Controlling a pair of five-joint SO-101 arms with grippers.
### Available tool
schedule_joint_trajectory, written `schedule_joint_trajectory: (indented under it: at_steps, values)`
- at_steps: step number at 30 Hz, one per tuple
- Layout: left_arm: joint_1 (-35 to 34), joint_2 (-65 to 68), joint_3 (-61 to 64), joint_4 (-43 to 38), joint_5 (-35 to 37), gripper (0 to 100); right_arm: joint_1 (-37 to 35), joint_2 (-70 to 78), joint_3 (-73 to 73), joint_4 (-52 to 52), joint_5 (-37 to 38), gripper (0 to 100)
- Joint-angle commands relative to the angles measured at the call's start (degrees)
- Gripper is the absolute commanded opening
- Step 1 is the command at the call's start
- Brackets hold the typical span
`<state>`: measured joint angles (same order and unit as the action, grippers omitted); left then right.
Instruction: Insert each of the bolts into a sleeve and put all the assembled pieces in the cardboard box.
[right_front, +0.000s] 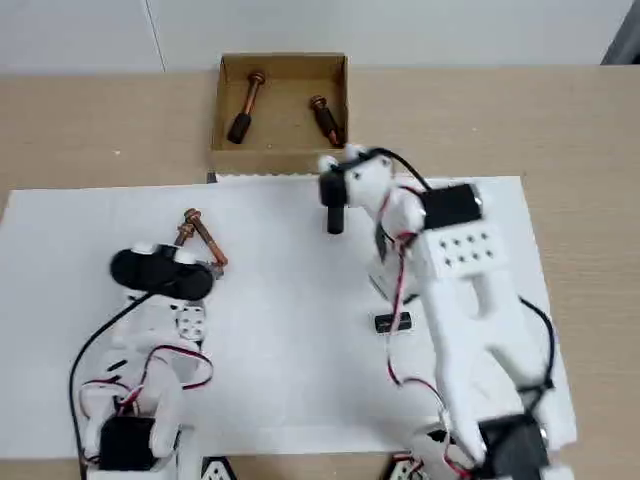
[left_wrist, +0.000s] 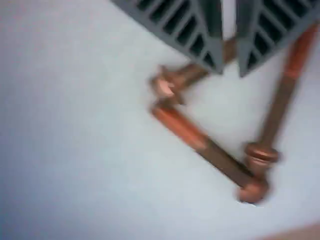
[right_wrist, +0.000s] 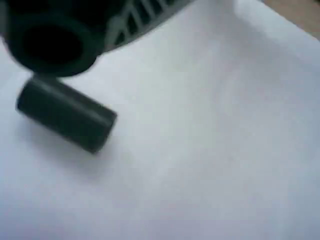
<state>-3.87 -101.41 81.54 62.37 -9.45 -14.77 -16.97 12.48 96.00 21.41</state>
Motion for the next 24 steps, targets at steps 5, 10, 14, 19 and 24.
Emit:
schedule_joint_trajectory:
  at_steps: [5,10,14,19,24]
  values:
    - [-4.57,20.75,-16.13,0.26,-2.29,1,6.81,-11.30,15.21,-7.43,1.49,0.4]
    - [-4.57,37.27,-25.80,0.09,-2.29,1,9.45,-15.60,20.84,-10.42,1.67,0.4]
    - [-4.66,49.49,-32.40,0.26,-2.37,1,11.30,-17.80,23.65,-12.00,1.76,0.4]
    - [-4.66,64.00,-39.87,0.26,-5.63,1,13.85,-19.56,26.90,-14.73,1.76,0.4]
    - [-4.66,77.80,-48.57,3.25,-6.68,1,17.19,-20.09,29.63,-18.95,1.76,0.4]
